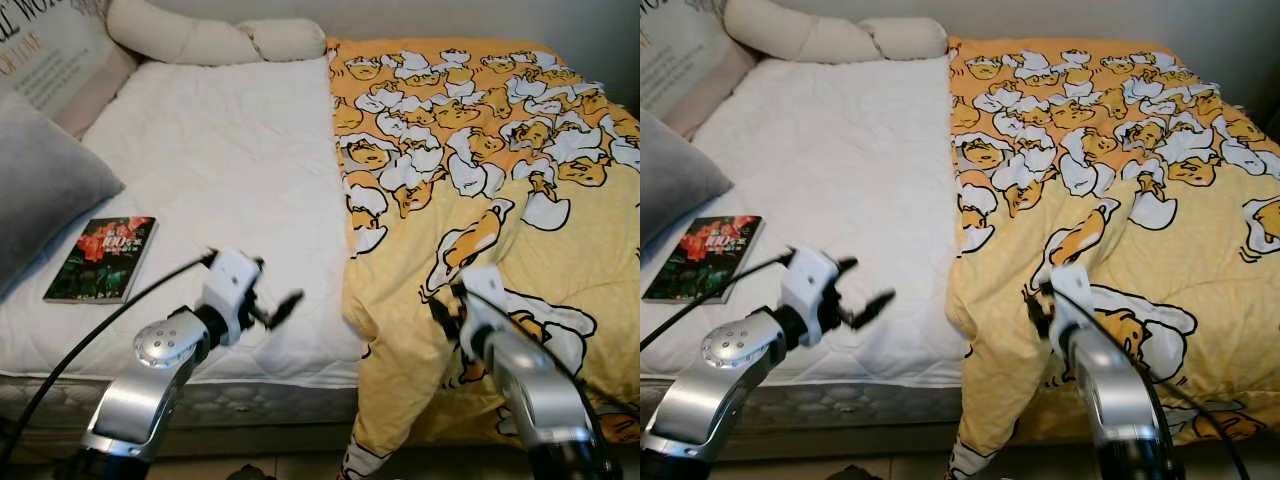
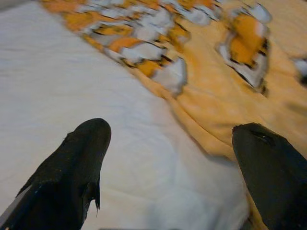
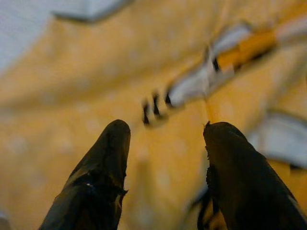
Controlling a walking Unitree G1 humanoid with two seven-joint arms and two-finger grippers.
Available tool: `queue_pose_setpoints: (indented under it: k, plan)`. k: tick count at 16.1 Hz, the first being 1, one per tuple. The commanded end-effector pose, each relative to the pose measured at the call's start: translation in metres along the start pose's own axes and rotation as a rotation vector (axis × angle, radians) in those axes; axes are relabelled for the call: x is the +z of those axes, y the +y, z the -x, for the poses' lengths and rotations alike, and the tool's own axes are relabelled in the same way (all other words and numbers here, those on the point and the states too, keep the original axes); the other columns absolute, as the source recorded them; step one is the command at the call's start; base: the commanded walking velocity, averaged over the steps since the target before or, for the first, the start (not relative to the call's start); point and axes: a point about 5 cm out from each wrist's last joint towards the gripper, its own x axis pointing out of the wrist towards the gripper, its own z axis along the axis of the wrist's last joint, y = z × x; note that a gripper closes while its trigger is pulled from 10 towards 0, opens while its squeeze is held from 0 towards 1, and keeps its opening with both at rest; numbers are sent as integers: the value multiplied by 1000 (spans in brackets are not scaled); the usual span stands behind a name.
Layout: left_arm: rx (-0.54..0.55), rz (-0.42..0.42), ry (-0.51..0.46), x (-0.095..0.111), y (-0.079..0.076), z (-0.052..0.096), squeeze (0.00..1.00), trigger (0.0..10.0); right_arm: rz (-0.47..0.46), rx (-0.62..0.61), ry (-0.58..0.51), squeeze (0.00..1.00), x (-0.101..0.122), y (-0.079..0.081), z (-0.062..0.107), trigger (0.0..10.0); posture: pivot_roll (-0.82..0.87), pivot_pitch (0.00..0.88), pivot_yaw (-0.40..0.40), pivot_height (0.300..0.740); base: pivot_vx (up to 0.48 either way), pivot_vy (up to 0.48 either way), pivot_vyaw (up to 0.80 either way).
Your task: Clean up the room
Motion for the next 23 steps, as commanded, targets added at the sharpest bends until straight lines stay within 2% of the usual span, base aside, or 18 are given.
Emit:
queue_pose_setpoints:
  k: [1,2,4,6,11,23]
  plan:
    - [55,14,13,-2,5,-1,0,10000,-39,-51,41,0,-12,-7,1,10000,19,0,38,740,0,0,0]
    - [59,-3,11,-2,3,-3,0,10000,-74,-72,78,0,-24,-10,1,10000,16,0,40,740,0,0,0]
    - [52,-15,20,-3,0,-6,0,10000,-66,-114,119,0,-36,-19,-1,10000,12,0,41,740,0,0,0]
    - [46,-4,17,-2,-1,-7,0,10000,-100,-162,102,0,-31,-32,-6,10000,11,0,43,740,0,0,0]
    - [20,-20,31,-3,2,-2,0,10000,-76,-211,108,0,-19,-56,-25,10000,24,0,45,740,0,0,0]
    - [20,-20,31,-3,2,-2,0,10000,-76,-211,108,0,-19,-56,-25,10000,24,0,45,740,0,0,0]
